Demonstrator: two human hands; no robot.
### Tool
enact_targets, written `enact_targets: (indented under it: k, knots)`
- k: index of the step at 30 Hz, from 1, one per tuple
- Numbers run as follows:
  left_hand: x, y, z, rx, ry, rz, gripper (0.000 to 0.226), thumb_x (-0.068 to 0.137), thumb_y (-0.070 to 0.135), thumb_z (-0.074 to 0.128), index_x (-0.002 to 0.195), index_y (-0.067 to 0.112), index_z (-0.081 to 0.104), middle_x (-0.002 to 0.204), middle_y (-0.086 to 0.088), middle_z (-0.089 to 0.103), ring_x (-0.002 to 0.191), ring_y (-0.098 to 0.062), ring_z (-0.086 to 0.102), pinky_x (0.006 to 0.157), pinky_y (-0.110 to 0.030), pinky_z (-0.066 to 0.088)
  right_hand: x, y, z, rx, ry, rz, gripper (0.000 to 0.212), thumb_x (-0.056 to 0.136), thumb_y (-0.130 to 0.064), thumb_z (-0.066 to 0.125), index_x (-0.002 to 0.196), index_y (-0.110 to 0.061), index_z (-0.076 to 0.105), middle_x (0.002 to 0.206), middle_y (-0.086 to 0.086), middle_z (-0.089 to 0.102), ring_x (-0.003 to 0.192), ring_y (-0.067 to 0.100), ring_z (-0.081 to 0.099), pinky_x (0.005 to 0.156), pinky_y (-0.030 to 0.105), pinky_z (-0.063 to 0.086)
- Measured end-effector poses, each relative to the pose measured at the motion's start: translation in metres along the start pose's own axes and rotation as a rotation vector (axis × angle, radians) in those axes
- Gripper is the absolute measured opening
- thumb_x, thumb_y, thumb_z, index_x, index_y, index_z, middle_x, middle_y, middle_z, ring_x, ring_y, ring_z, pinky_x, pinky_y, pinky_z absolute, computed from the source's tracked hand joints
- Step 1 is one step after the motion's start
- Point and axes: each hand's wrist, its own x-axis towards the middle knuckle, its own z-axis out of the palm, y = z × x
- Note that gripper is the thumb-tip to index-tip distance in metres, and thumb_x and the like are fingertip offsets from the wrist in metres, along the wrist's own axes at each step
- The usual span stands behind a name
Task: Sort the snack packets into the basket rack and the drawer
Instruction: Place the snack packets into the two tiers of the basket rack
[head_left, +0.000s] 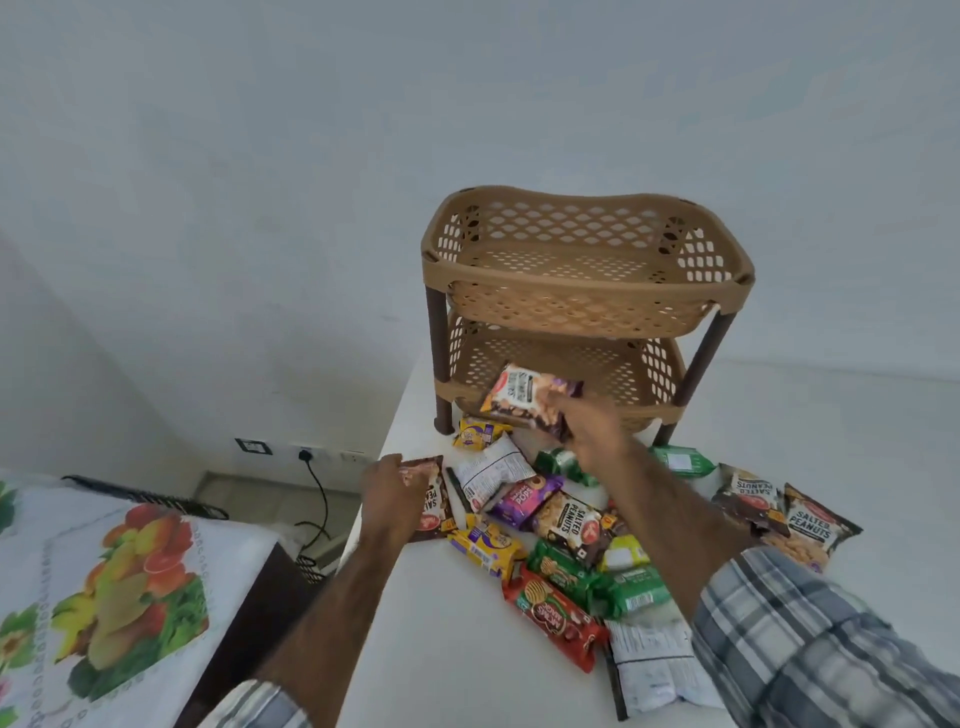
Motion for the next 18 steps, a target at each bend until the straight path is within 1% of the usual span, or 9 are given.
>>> enact_targets:
  k: [2,3,7,10,12,13,15,16,18]
  knots:
    - [0.014,-0.012,0.007,0.06,-0.032,-0.071,0.062,0.089,0.029,0.068,0.143,0.006,0.046,0.138,-0.019,0.048,0.128,-0.035,0.05,0.102,-0.04,0.044,0.023,-0.016,0.006,-0.026,0.078,-0.041,0.015,0.083,-0.006,0.08,0.09,-0.004,0.067,0.089,0.014,0.072,0.072,0.026,0.072,0.062,0.043,0.064]
    - [0.018,-0.017,0.011,0.09,-0.051,-0.095,0.068,0.089,0.027,0.069,0.147,0.006,0.04,0.142,-0.02,0.044,0.131,-0.036,0.046,0.105,-0.043,0.042,0.035,-0.023,0.01,-0.04,0.095,-0.051,0.016,0.084,-0.006,0.08,0.094,-0.002,0.068,0.092,0.015,0.072,0.073,0.027,0.073,0.063,0.044,0.064]
    - [0.021,-0.029,0.026,0.266,-0.088,-0.082,0.067,0.092,0.023,0.063,0.149,0.008,0.031,0.137,-0.023,0.046,0.126,-0.04,0.046,0.103,-0.048,0.042,0.081,-0.034,0.029,-0.083,0.09,-0.024,0.032,0.087,-0.005,0.077,0.116,-0.001,0.064,0.108,0.015,0.071,0.083,0.029,0.072,0.072,0.049,0.063]
    - [0.025,-0.032,0.031,0.299,-0.067,-0.068,0.063,0.096,0.014,0.051,0.153,0.009,0.025,0.134,-0.022,0.049,0.122,-0.039,0.049,0.099,-0.048,0.043,0.11,-0.035,0.049,-0.152,0.079,0.051,0.029,0.091,-0.009,0.073,0.117,-0.006,0.061,0.107,0.011,0.069,0.081,0.026,0.068,0.059,0.041,0.06]
    - [0.034,-0.036,0.031,0.213,-0.02,-0.111,0.056,0.091,0.012,0.049,0.146,0.013,0.036,0.126,-0.019,0.057,0.115,-0.037,0.055,0.089,-0.046,0.05,0.127,-0.032,0.062,-0.216,0.045,0.079,0.034,0.092,-0.01,0.071,0.125,-0.005,0.061,0.116,0.012,0.07,0.082,0.024,0.07,0.047,0.031,0.054]
    - [0.039,-0.036,0.029,0.154,-0.011,-0.146,0.052,0.088,0.013,0.052,0.14,0.015,0.042,0.122,-0.015,0.061,0.109,-0.033,0.059,0.083,-0.042,0.052,0.136,-0.03,0.068,-0.249,0.022,0.095,0.036,0.094,-0.008,0.069,0.128,-0.003,0.059,0.119,0.012,0.069,0.089,0.025,0.071,0.046,0.029,0.052]
    - [0.049,-0.038,0.025,0.052,-0.024,-0.2,0.045,0.085,0.018,0.063,0.128,0.021,0.05,0.112,-0.004,0.068,0.096,-0.021,0.067,0.075,-0.034,0.056,0.146,-0.025,0.078,-0.363,-0.031,0.127,0.032,0.099,-0.004,0.06,0.13,0.002,0.057,0.116,0.014,0.067,0.1,0.029,0.068,0.059,0.032,0.055]
    - [0.05,-0.034,0.021,0.008,-0.035,-0.22,0.041,0.084,0.019,0.069,0.122,0.023,0.054,0.107,0.001,0.071,0.089,-0.015,0.07,0.07,-0.031,0.057,0.149,-0.022,0.081,-0.436,-0.061,0.143,0.029,0.101,-0.003,0.056,0.129,0.004,0.057,0.106,0.014,0.067,0.092,0.029,0.068,0.064,0.033,0.054]
    - [0.051,-0.029,0.017,-0.035,-0.067,-0.248,0.025,0.084,0.016,0.074,0.105,0.022,0.062,0.091,0.006,0.072,0.074,-0.008,0.069,0.059,-0.024,0.053,0.156,-0.014,0.085,-0.567,-0.095,0.139,0.024,0.101,0.0,0.05,0.123,0.006,0.06,0.083,0.011,0.062,0.066,0.022,0.06,0.055,0.03,0.05]
